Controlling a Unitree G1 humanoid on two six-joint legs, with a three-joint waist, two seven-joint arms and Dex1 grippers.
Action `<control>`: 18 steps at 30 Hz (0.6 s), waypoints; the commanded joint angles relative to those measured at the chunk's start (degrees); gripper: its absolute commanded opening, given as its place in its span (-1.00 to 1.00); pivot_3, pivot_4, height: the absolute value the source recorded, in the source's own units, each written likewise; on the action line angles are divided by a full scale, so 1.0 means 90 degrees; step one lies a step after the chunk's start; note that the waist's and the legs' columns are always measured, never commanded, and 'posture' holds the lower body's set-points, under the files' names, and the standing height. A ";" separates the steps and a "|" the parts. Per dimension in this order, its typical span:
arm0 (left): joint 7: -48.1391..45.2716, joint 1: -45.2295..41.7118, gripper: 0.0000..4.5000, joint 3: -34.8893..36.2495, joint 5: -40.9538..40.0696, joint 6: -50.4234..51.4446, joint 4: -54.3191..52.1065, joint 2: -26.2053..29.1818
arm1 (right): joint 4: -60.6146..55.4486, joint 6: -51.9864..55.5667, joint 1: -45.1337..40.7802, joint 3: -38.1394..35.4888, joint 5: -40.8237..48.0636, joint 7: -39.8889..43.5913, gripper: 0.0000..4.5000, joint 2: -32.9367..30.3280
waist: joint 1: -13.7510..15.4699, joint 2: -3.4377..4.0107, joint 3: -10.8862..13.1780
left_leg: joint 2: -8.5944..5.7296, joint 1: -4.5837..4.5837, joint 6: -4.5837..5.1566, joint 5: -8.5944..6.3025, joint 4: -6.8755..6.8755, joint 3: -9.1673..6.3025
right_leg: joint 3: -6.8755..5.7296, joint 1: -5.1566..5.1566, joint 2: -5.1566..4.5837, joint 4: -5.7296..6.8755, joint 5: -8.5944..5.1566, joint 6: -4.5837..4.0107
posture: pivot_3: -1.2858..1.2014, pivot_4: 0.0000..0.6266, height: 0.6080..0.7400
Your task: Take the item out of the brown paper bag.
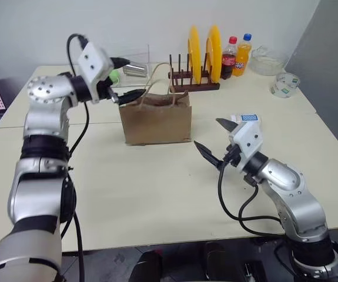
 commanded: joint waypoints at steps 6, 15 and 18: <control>0.2830 0.3498 1.00 0.0904 -0.0161 0.2636 -0.5082 -0.0881 | -0.0488 -0.1229 0.1222 -0.0293 -0.0203 -0.0830 1.00 0.0590 | 0.0081 0.0002 -0.0008 | -0.0001 0.0003 0.0000 0.0000 -0.0002 0.0003 | 0.0017 0.0003 -0.0008 -0.0005 0.0000 0.0000 | 0.03 -0.52 1.00; 0.3755 0.5892 1.00 0.0535 -0.0030 0.2626 -0.6927 -0.1886 | -0.0505 -0.1856 0.1565 -0.0314 -0.0126 -0.1188 1.00 0.1080 | 0.0235 0.0010 -0.0017 | 0.0006 0.0032 0.0001 -0.0001 -0.0005 0.0020 | 0.0017 0.0033 -0.0003 -0.0004 0.0001 -0.0002 | 0.03 -0.52 1.00; 0.3910 0.5800 1.00 0.0401 -0.0081 0.2676 -0.6746 -0.2094 | -0.0518 -0.1795 0.1491 -0.0232 -0.0069 -0.1112 1.00 0.1073 | 0.0281 0.0009 -0.0017 | 0.0006 0.0083 0.0003 -0.0003 -0.0010 0.0016 | 0.0004 0.0102 -0.0002 -0.0037 0.0000 -0.0002 | 0.03 -0.52 1.00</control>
